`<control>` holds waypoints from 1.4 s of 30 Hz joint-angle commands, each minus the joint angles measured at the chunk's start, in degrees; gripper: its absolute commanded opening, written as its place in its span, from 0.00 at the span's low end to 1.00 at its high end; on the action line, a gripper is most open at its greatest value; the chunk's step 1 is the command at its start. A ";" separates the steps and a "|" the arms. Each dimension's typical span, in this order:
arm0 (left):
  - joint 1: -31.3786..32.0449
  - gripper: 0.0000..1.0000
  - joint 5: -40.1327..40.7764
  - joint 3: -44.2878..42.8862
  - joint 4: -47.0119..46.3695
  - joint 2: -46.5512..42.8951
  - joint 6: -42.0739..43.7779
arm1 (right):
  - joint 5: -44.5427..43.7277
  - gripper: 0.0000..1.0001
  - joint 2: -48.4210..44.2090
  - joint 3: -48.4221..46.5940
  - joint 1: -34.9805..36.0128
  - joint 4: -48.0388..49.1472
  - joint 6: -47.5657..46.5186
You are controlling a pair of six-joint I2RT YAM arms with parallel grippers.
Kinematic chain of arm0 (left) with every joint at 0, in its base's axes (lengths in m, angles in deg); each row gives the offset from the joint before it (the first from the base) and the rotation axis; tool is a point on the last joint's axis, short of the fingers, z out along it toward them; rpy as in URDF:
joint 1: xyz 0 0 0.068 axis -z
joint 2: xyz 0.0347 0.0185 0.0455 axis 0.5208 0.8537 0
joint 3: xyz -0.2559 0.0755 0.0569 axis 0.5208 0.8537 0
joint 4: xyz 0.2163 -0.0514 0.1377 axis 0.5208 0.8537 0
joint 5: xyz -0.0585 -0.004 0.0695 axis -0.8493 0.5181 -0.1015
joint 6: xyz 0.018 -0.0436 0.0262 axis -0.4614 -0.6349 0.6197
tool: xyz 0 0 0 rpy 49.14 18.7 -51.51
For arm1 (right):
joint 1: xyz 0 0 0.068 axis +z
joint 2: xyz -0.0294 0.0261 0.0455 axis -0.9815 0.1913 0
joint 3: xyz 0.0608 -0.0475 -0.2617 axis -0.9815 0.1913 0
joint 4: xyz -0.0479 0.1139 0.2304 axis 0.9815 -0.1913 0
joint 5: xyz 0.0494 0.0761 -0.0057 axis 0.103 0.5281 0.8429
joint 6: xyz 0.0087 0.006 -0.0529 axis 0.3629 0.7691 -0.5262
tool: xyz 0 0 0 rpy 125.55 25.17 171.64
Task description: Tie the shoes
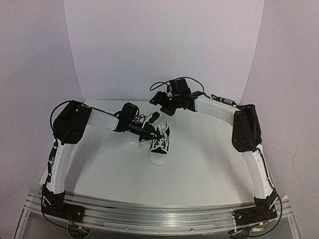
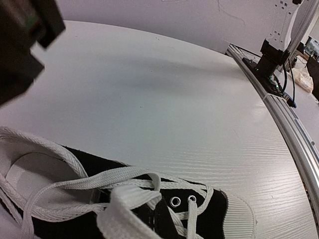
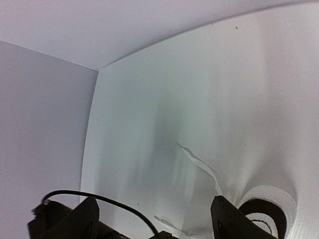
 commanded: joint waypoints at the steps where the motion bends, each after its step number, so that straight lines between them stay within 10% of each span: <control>1: 0.00 0.00 -0.11 -0.08 -1.18 -3.39 -0.75 | -3.36 0.78 -11.26 4.16 -1.75 2.28 -3.00; 8: -0.08 0.00 -0.62 -0.17 -2.44 -2.90 -2.46 | -1.09 0.71 -22.05 25.39 -2.16 5.60 -10.98; 14: -0.19 0.00 -0.85 -0.53 -3.38 -2.59 -3.72 | 6.96 0.72 -25.33 43.40 -0.55 28.89 -17.67; 29: -0.19 0.00 -0.52 -1.08 -3.12 -2.15 -3.75 | 9.46 0.64 -14.81 40.19 2.25 36.64 -22.40; 39: -0.18 0.00 -0.33 -1.27 -2.47 -1.94 -3.12 | 8.21 0.02 -14.35 39.69 2.33 36.76 -23.03; 42: -0.28 0.12 0.22 -3.25 1.87 -1.68 -1.05 | 7.85 0.00 -16.04 41.49 2.35 36.88 -22.85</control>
